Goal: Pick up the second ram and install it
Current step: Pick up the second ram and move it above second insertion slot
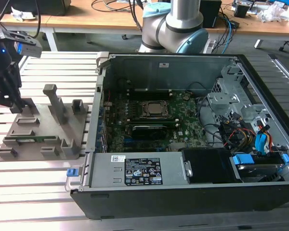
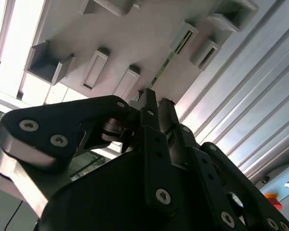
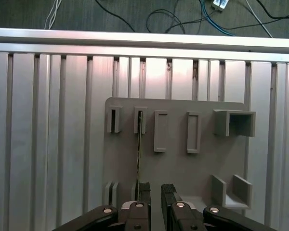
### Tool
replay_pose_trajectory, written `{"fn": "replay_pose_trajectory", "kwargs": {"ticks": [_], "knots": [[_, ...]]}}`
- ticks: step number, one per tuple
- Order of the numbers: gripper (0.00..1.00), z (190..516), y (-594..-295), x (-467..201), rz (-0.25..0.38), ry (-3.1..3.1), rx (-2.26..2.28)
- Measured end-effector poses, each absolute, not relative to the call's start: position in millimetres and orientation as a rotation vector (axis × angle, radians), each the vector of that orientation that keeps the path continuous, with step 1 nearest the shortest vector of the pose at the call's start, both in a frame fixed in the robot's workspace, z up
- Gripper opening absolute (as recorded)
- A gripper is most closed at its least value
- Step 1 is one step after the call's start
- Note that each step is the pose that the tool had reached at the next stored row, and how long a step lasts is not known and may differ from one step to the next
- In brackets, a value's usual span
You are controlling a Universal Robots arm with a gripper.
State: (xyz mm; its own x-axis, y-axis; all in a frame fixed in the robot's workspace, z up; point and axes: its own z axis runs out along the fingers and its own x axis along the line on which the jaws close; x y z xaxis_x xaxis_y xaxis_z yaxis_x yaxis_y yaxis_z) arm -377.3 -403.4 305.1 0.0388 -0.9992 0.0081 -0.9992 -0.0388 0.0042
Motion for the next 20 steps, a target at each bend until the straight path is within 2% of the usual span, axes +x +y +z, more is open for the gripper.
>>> {"fn": "replay_pose_trajectory", "kwargs": {"ticks": [20], "knots": [[0.24,282,-403,-377,0.005,-2.172,2.258]]}}
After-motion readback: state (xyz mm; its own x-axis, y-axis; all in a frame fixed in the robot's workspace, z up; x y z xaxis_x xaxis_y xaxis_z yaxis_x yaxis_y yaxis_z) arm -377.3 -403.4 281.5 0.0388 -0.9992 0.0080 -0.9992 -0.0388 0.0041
